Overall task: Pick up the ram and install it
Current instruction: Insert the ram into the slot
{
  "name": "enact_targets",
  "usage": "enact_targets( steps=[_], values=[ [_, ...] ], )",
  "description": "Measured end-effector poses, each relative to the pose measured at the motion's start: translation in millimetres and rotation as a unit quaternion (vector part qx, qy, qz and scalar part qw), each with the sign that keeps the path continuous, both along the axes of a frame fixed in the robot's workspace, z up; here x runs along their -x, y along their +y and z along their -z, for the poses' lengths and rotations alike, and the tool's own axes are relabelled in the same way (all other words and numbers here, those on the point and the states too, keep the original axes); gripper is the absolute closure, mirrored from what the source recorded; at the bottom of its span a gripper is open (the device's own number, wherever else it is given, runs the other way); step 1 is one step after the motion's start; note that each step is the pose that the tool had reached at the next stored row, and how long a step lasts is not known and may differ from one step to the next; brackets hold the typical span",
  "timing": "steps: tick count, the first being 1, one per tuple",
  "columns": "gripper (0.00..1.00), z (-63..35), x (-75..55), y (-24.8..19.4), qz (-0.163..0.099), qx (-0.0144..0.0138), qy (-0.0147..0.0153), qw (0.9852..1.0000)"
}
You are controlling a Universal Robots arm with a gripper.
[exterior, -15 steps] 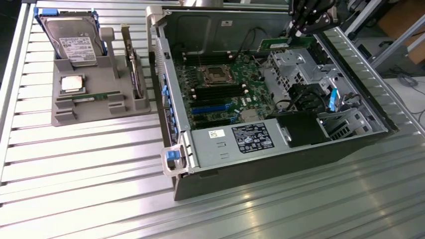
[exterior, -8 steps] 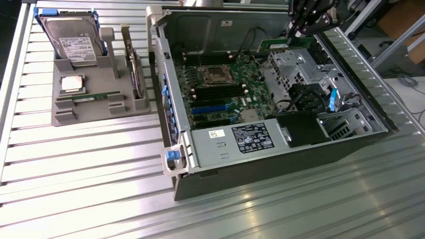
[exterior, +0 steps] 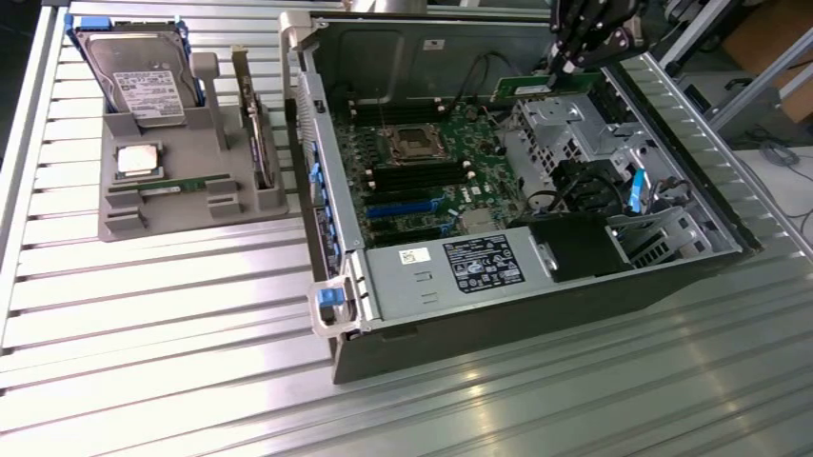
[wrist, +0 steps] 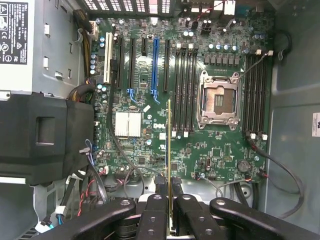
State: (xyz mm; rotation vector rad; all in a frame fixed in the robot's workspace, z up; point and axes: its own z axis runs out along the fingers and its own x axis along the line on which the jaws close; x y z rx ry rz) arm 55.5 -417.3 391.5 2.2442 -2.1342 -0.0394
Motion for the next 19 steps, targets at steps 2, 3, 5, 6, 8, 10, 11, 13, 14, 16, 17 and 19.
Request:
enact_targets(
  steps=[2, 3, 5, 6, 8, 10, 11, 13, 14, 16, 17, 19],
  values=[
    [0.86, 0.3, 0.4, 0.0, 0.000, 0.0000, 0.0000, 1.0000],
    [0.86, 0.5, 0.6, 0.0, 0.000, 0.0000, 0.0000, 1.0000],
    [0.86, 0.8, 0.9, 0.0, 0.000, 0.0000, 0.0000, 1.0000],
    [0.86, 0.9, 1.1, 0.0, 0.000, 0.0000, 0.0000, 1.0000],
    [0.86, 1.1, 1.3, 0.0, 0.000, 0.0000, 0.0000, 1.0000],
    [0.86, 1.4, 1.8, 0.0, 0.000, 0.0000, 0.0000, 1.0000],
    [0.86, 1.5, 1.9, 0.0, 0.000, 0.0000, 0.0000, 1.0000],
    [0.86, 1.8, 2.5, 0.0, 0.000, 0.0000, 0.0000, 1.0000],
    [0.86, 2.0, 2.8, 0.0, 0.000, 0.0000, 0.0000, 1.0000],
    [0.86, 2.3, 3.4, 0.0, 0.000, 0.0000, 0.0000, 1.0000],
    [0.86, 2.4, 3.6, 0.0, 0.000, 0.0000, 0.0000, 1.0000],
    [0.86, 2.8, 4.5, 0.0, 0.000, 0.0000, 0.0000, 1.0000]
  ],
)
